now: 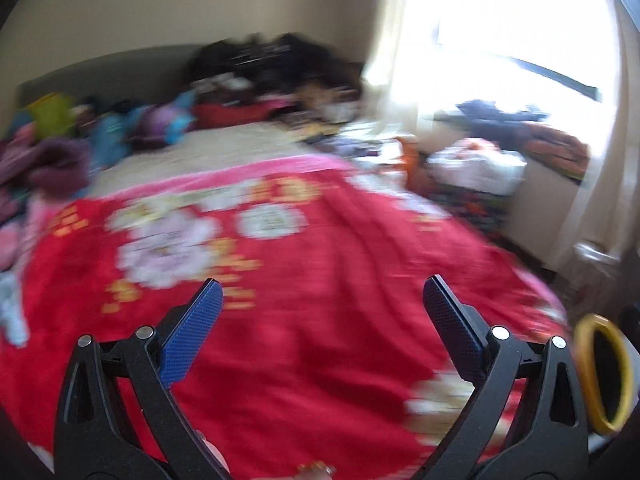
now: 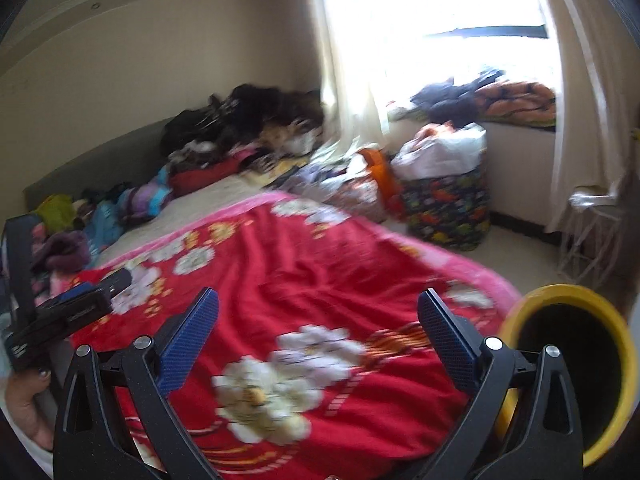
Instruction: Collect trash
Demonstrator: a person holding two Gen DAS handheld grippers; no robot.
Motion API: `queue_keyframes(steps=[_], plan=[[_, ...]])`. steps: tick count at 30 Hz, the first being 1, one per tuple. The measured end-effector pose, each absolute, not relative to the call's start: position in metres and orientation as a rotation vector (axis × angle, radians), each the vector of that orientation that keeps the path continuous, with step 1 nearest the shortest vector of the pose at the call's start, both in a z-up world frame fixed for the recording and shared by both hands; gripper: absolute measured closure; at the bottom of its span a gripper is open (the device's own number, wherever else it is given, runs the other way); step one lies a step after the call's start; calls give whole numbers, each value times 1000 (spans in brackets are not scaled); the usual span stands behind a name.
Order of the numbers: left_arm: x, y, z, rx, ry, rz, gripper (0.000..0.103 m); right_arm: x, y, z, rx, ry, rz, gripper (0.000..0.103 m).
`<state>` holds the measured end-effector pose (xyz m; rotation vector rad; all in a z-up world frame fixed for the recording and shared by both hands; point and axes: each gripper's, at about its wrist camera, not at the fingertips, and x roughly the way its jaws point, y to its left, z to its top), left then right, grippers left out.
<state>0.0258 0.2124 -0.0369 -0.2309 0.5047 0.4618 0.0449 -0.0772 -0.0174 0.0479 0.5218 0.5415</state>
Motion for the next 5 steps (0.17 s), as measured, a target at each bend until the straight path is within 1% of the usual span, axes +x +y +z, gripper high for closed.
queue_keyframes(steps=[3,5], plan=[[14,302,-66,-250,594,694,11,54,31,-44,-50,694,777,6],[11,350,-91,-289,663,772,11,54,102,-75,-163,793,866,6]])
